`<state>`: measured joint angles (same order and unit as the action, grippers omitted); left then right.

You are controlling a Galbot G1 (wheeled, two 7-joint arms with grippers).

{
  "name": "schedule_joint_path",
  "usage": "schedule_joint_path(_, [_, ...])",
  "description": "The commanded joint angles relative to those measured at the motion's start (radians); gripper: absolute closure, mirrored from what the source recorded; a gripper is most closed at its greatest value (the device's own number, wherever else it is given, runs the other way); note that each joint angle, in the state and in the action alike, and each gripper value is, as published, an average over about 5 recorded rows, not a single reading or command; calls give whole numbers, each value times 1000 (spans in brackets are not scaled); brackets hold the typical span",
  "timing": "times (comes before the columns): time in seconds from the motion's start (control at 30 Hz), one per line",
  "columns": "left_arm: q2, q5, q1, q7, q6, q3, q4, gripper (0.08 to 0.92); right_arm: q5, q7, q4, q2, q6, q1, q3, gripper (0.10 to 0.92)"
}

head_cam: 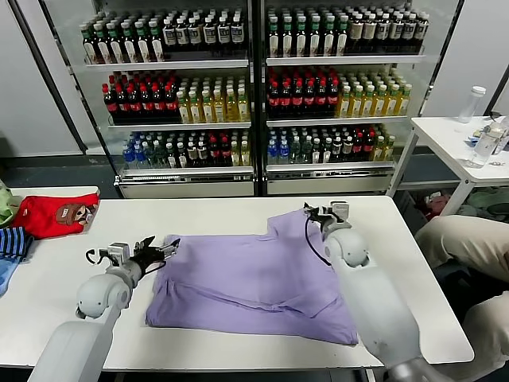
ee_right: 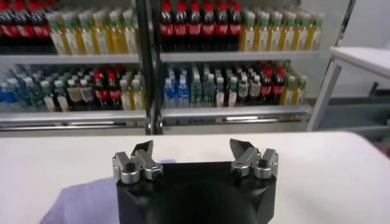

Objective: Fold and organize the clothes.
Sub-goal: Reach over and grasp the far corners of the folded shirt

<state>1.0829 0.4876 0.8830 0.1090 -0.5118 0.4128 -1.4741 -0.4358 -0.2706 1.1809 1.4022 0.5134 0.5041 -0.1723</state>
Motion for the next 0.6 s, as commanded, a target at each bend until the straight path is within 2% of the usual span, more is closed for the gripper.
schedule_joint_path(0.03, [10,-40,-112,47,3,-22,168,177,56,7,-211,94,-39,-91,11,202])
schedule_joint_path(0.33, [7,-57,-100,77,21,-7,187,177,68,1,-244,113,-50,-94,4,207])
schedule_joint_path(0.47, [6,-54,-90,100,17,-7,161,182,38,-26,-234,111,-19,-91,5,284])
schedule_joint_path(0.6, [6,-54,-77,111,8,-8,137,260,8,-52,-216,103,9,-81,9,396])
